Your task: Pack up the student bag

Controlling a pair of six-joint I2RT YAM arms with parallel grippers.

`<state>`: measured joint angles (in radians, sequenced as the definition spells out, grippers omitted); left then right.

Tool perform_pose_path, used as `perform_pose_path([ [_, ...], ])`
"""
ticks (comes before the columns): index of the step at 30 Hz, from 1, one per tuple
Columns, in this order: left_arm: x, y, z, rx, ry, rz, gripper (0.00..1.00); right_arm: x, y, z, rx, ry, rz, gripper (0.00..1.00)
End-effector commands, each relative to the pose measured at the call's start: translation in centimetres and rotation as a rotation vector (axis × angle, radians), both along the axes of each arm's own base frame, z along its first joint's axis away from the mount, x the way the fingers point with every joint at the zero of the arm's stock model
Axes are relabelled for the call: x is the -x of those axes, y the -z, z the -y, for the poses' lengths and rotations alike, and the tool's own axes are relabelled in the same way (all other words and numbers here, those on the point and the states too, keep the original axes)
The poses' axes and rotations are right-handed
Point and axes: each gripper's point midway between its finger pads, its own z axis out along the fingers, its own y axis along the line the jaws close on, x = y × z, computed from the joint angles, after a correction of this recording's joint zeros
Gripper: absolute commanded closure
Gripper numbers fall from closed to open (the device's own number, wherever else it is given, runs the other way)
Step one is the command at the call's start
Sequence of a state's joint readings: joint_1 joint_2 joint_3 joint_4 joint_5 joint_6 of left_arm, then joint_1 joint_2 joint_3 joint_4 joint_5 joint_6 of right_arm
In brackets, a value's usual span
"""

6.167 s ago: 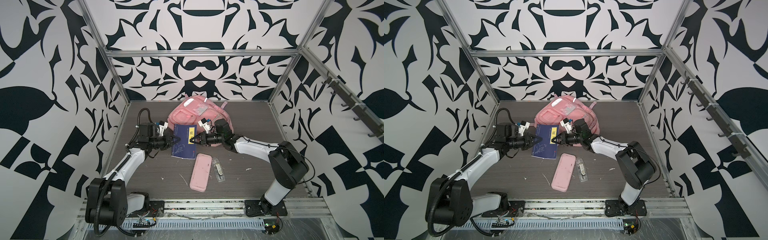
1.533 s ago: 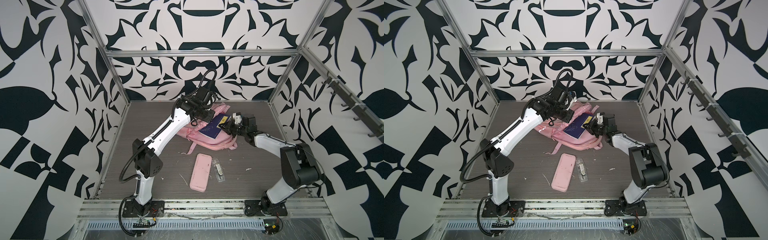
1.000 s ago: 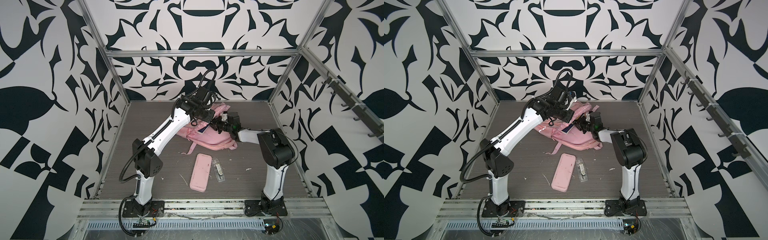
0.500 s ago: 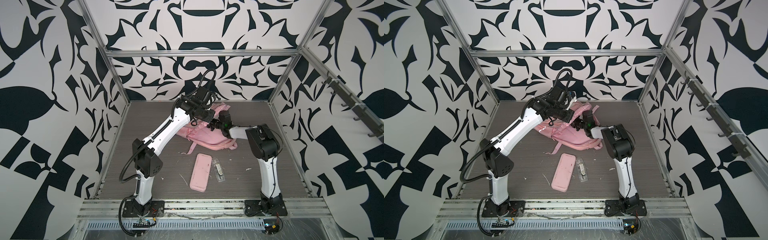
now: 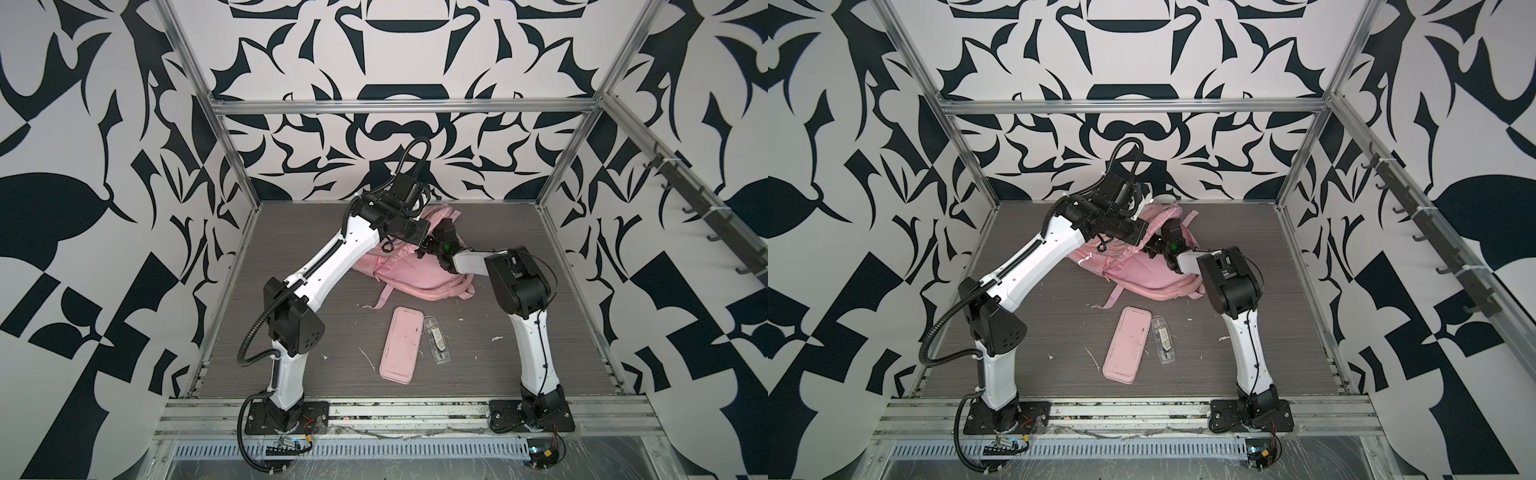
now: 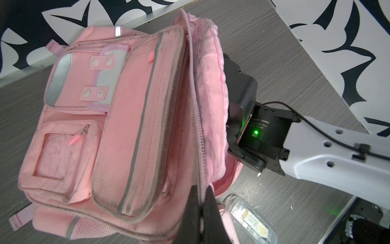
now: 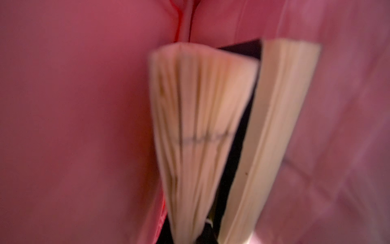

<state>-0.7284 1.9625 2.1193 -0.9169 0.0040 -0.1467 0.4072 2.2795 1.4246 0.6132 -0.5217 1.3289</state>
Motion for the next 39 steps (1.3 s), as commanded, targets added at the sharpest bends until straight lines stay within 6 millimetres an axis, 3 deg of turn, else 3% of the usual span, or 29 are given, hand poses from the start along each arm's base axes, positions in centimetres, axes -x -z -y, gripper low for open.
perform_pose_path([
  [1,0.6,-3.3,-0.1,0.074,0.009,0.047,1.0,-0.5,-4.3,-1.1,-0.019,-0.025,0.115,0.97],
  [8,0.3,-3.2,0.0,0.073,0.009,0.052,1.0,0.0,-4.5,-1.2,-0.009,-0.046,0.11,0.62],
  [16,-0.4,-2.4,-0.3,0.072,0.001,0.037,1.0,0.6,-4.9,-0.3,0.085,-0.072,0.098,0.44],
  [29,-0.7,-1.7,-0.1,0.081,-0.002,0.024,1.0,3.6,-3.6,5.4,0.289,-0.07,0.046,0.38],
  [34,-0.8,-1.2,0.3,0.092,0.005,0.007,1.0,6.1,-2.7,7.6,0.34,-0.079,0.023,0.44],
  [39,-0.7,0.5,1.3,0.102,0.017,-0.05,1.0,9.4,-2.8,10.3,0.475,-0.081,0.024,0.53],
])
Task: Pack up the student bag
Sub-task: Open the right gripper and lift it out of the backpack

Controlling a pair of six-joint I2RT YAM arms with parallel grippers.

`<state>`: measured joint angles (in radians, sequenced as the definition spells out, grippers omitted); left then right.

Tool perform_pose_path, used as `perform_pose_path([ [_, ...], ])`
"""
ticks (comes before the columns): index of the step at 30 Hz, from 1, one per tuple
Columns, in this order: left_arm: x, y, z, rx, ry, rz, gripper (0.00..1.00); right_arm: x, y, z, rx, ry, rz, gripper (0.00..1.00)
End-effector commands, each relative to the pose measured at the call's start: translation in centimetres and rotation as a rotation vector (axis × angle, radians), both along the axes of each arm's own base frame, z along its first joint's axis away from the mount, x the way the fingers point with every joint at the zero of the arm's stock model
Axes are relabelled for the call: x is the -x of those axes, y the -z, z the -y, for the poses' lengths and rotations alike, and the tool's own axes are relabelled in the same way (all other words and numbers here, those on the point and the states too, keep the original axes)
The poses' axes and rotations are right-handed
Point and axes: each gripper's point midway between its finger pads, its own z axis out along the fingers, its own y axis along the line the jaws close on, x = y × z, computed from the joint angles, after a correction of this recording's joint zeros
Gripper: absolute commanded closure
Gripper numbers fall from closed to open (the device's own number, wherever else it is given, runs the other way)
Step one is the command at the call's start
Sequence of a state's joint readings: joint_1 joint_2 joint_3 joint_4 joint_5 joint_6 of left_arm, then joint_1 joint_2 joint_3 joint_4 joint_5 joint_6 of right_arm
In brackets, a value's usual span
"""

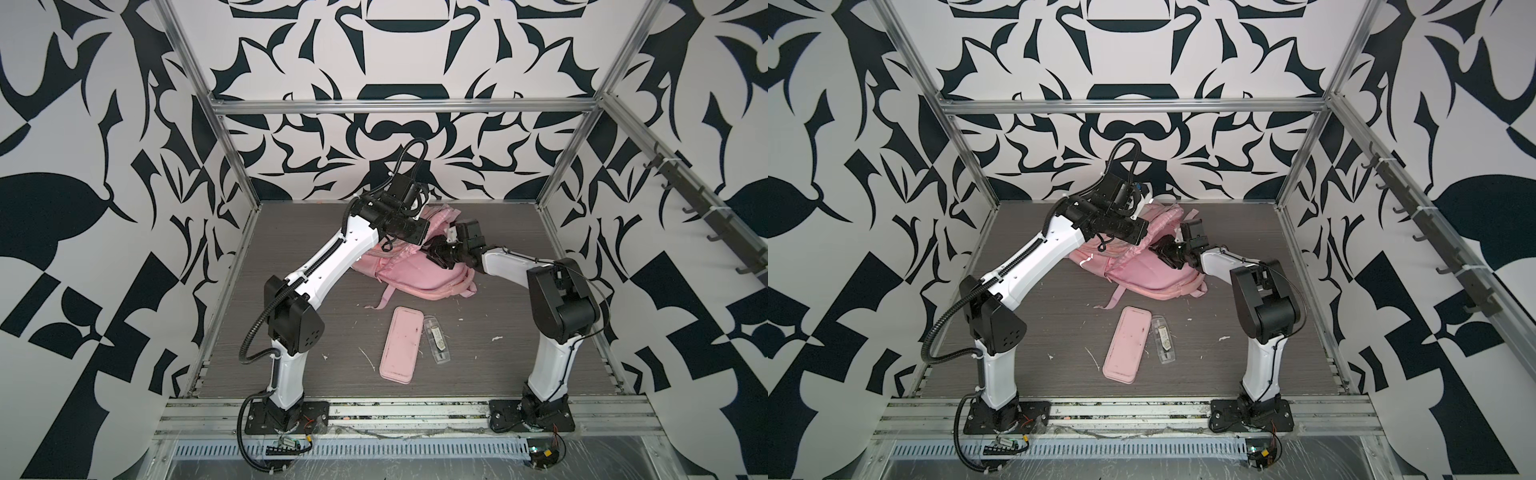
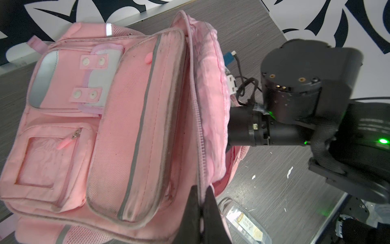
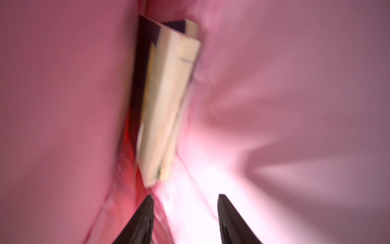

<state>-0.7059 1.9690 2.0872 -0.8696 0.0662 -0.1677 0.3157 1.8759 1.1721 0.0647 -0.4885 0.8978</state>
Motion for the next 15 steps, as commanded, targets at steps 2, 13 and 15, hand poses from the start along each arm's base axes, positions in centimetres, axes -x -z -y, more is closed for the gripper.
perform_pose_path([
  [2,0.2,1.0,1.7,0.047,0.025,-0.045,1.0,2.7,-2.6,2.6,0.153,-0.021,0.089,0.55],
  [13,2.1,6.5,8.3,0.049,0.132,-0.135,1.0,9.7,-6.4,9.5,0.464,0.005,0.153,0.67],
  [15,2.3,8.0,9.0,0.036,0.146,-0.168,1.0,10.7,-6.9,10.3,0.504,0.001,0.164,0.75],
])
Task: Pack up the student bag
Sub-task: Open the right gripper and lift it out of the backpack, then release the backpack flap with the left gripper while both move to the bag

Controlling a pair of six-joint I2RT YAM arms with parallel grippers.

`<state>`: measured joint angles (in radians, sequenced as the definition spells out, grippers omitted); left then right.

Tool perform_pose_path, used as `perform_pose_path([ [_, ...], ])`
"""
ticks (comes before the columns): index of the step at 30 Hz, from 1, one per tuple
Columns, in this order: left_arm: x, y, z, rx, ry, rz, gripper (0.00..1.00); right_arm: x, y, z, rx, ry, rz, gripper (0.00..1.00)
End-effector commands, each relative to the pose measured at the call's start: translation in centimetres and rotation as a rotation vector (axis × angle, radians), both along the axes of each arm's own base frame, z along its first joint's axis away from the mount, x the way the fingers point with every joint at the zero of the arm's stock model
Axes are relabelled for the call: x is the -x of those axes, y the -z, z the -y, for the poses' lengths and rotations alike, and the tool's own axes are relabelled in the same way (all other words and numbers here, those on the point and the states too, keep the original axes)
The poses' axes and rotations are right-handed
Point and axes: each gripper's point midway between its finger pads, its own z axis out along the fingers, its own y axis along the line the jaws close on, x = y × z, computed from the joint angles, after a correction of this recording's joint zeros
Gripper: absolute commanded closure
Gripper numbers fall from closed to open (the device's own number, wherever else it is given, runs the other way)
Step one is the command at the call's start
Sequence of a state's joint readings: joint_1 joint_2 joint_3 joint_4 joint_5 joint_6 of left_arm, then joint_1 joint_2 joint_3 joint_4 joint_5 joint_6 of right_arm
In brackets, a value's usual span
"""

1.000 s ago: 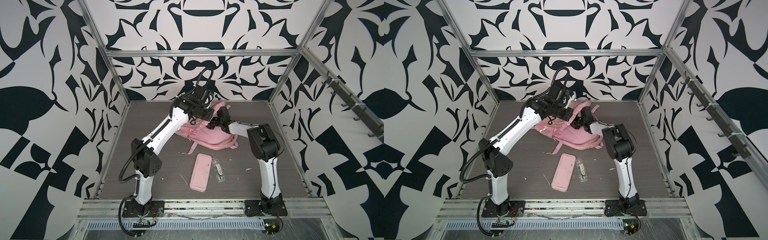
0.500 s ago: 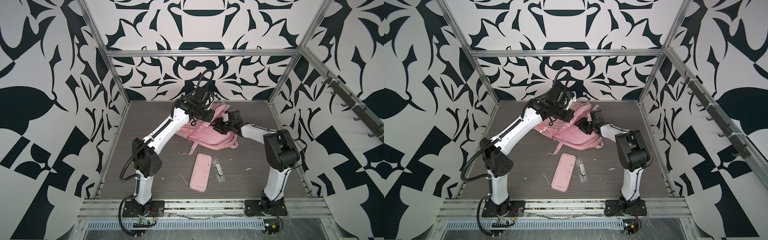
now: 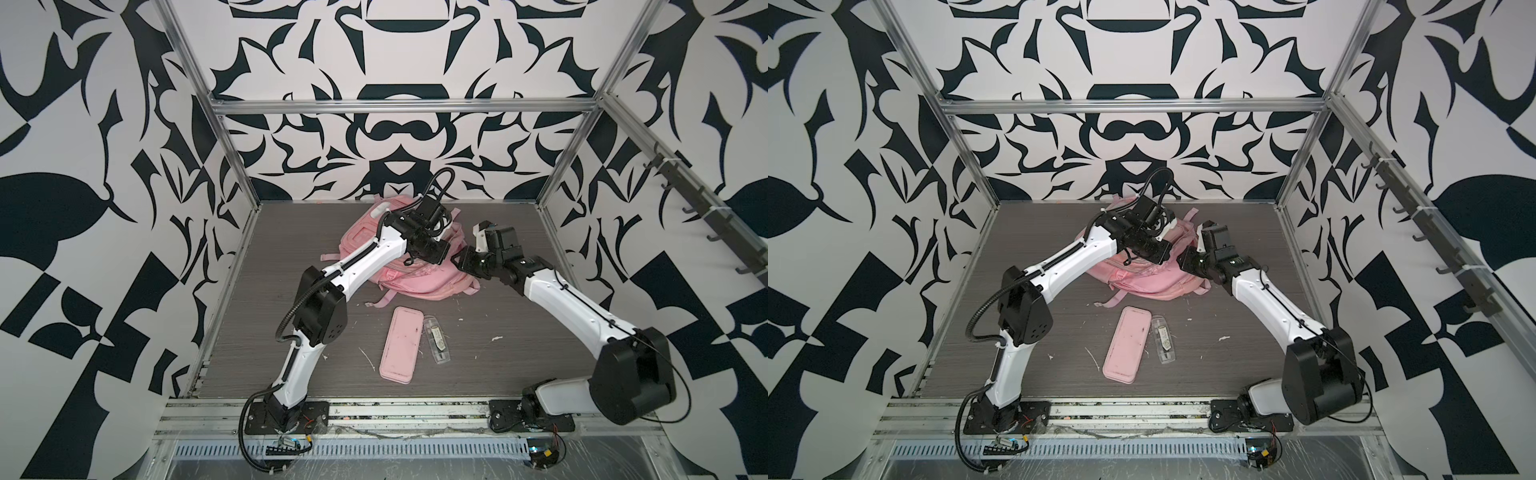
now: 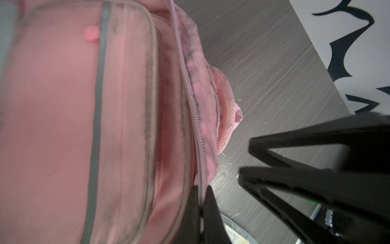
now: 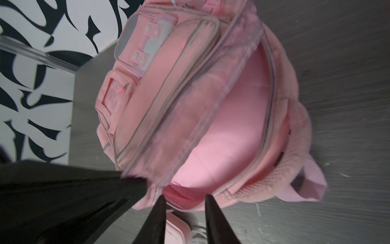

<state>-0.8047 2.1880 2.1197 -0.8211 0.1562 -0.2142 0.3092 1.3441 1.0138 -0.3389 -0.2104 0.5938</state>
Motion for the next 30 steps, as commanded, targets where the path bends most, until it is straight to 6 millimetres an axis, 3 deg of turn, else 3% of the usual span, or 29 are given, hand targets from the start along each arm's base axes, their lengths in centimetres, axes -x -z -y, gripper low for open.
perform_pose_path([
  [1,-0.1,0.0,2.0,0.048,0.024,-0.022,1.0,2.5,0.9,2.9,0.164,0.011,-0.028,0.76],
  [6,0.6,3.3,2.2,0.008,0.037,-0.106,0.93,3.6,0.5,3.1,0.17,0.003,-0.023,0.77],
  [11,1.6,3.9,1.5,-0.015,0.084,-0.122,0.61,3.4,0.6,1.6,0.16,-0.034,-0.034,0.75],
  [15,1.2,3.2,-0.6,-0.015,0.06,-0.107,0.48,3.2,0.0,-1.1,0.175,-0.099,-0.015,0.65],
  [20,-1.0,0.3,-5.6,0.114,-0.09,-0.092,0.45,3.1,0.2,-4.8,0.211,-0.18,0.005,0.63],
  [26,-2.6,1.3,-13.4,0.207,-0.334,-0.177,0.45,3.3,0.7,-9.3,0.236,-0.283,0.039,0.67],
  [30,-2.5,2.6,-16.9,0.241,-0.45,-0.225,0.45,3.5,1.3,-12.7,0.258,-0.353,0.062,0.69],
])
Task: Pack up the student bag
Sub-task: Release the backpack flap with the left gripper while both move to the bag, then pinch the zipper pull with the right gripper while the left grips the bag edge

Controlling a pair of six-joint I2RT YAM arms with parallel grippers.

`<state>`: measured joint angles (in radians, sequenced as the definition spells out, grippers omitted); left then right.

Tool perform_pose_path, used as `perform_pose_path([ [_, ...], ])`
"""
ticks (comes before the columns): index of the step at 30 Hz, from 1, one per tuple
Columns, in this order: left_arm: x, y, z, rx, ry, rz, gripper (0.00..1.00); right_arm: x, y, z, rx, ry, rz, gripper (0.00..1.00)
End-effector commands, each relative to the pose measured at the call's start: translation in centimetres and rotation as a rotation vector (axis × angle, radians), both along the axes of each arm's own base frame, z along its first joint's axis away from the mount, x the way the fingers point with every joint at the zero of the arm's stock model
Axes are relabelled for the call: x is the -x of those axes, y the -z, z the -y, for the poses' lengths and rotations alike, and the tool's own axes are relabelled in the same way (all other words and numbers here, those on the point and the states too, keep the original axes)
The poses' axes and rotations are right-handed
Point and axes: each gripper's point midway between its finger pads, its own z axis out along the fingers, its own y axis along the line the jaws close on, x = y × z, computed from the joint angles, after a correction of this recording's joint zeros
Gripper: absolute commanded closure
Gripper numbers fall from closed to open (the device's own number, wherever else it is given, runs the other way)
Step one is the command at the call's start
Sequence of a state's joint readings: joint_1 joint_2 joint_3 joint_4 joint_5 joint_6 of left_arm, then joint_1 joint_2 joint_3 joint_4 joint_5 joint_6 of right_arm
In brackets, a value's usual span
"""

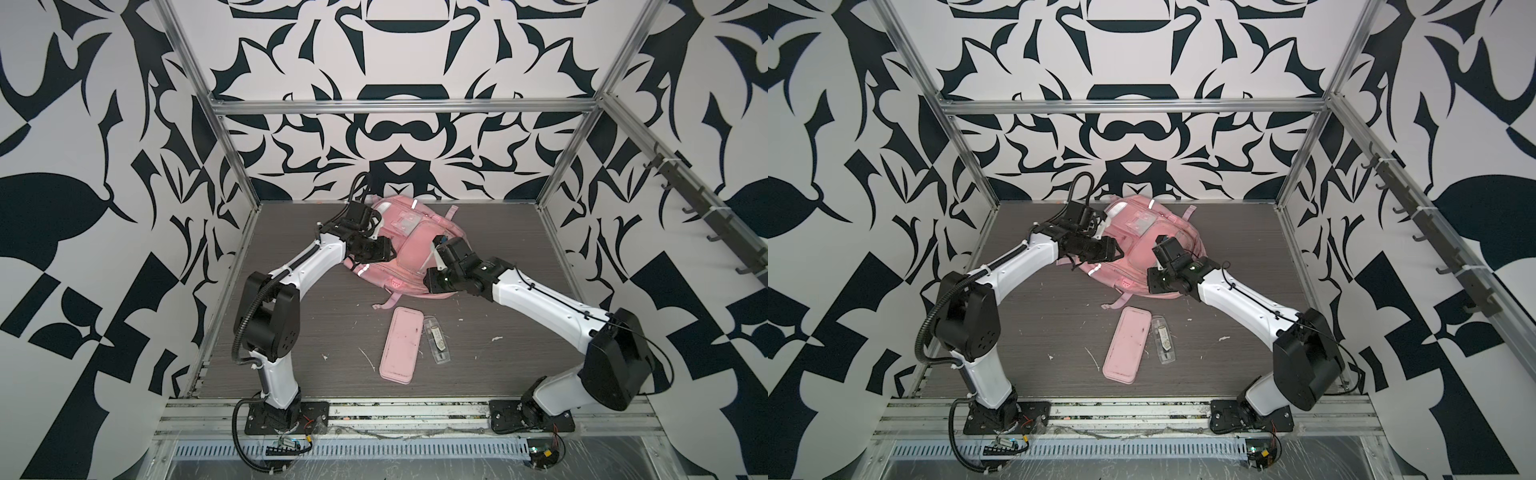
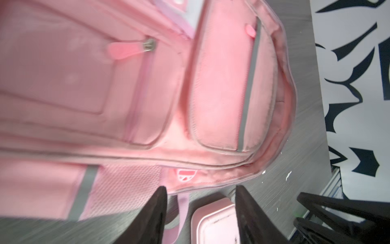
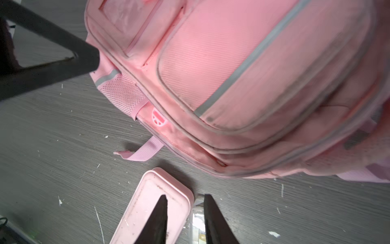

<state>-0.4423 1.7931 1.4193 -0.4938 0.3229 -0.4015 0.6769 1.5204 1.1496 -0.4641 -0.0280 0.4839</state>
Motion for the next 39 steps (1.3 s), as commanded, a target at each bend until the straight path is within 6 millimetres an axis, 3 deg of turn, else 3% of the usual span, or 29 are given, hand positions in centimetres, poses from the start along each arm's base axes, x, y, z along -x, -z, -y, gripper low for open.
perform_pose_path([
  [1,0.8,0.5,-0.6,0.08,-0.065,-0.056,0.45,-1.0,-1.9,-3.1,-0.013,-0.057,0.092,0.69],
  [8,1.9,3.5,-4.4,0.141,-0.195,-0.176,0.46,-0.2,0.2,-8.0,0.019,-0.157,0.083,0.72],
  [16,2.9,6.1,-5.1,0.174,-0.242,-0.252,0.46,-0.4,3.3,-10.4,0.016,-0.189,0.024,0.75],
  [23,2.5,7.4,-4.9,0.175,-0.25,-0.273,0.46,-0.8,4.9,-11.8,0.042,-0.22,0.0,0.74],
  [30,1.9,7.9,-4.8,0.163,-0.243,-0.271,0.47,-1.8,6.5,-11.4,0.129,-0.222,0.007,0.66],
  [39,2.1,8.9,-4.9,0.155,-0.246,-0.289,0.49,-2.7,7.7,-11.7,0.176,-0.234,0.017,0.66],
])
